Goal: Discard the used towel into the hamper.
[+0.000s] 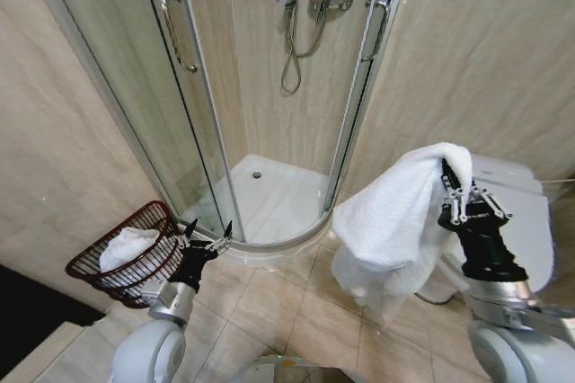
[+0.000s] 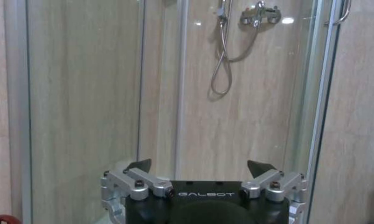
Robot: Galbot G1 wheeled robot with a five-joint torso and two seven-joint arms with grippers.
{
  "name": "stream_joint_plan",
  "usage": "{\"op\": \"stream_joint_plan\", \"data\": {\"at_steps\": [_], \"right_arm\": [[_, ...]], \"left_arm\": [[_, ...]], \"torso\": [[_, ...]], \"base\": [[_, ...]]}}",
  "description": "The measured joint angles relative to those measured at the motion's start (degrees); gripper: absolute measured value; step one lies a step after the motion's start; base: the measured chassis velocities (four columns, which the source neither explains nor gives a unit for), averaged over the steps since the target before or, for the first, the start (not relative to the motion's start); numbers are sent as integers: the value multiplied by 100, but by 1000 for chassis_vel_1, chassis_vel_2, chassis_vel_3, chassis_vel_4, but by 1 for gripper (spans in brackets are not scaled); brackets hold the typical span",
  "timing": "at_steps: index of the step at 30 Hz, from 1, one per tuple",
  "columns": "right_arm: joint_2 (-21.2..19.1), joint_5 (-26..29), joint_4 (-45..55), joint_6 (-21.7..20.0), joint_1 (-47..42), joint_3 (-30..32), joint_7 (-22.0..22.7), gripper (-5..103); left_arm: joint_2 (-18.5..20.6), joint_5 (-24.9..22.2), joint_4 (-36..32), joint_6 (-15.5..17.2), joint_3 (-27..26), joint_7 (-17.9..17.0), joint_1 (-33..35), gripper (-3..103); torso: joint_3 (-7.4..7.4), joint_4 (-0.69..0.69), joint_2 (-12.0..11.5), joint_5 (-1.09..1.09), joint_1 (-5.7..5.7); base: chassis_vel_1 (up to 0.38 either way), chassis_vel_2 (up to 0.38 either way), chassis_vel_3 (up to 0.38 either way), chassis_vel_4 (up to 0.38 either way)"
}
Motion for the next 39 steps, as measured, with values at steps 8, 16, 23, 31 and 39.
{"op": "stream_joint_plan", "data": {"at_steps": [8,16,23,31,39], "right_arm": [[28,-11,0,5,10,-40,-21,8],[-5,1,0,12,49,-49,-20,8],[-10,7,0,15,94,-74,-18,8],[-23,7,0,14,127,-85,-18,8],[-15,11,0,15,125,-105,-19,8]], "left_arm": [[0,0,0,0,0,0,0,100],[0,0,-1,0,0,0,0,100],[0,0,0,0,0,0,0,100],[0,0,0,0,0,0,0,100],[0,0,0,0,0,0,0,100]], "torso": [[109,0,187,0,78],[229,0,392,0,162],[330,0,557,0,227],[435,0,738,0,303],[564,0,959,0,395]], "base": [[0,0,0,0],[0,0,0,0],[0,0,0,0],[0,0,0,0],[0,0,0,0]]}}
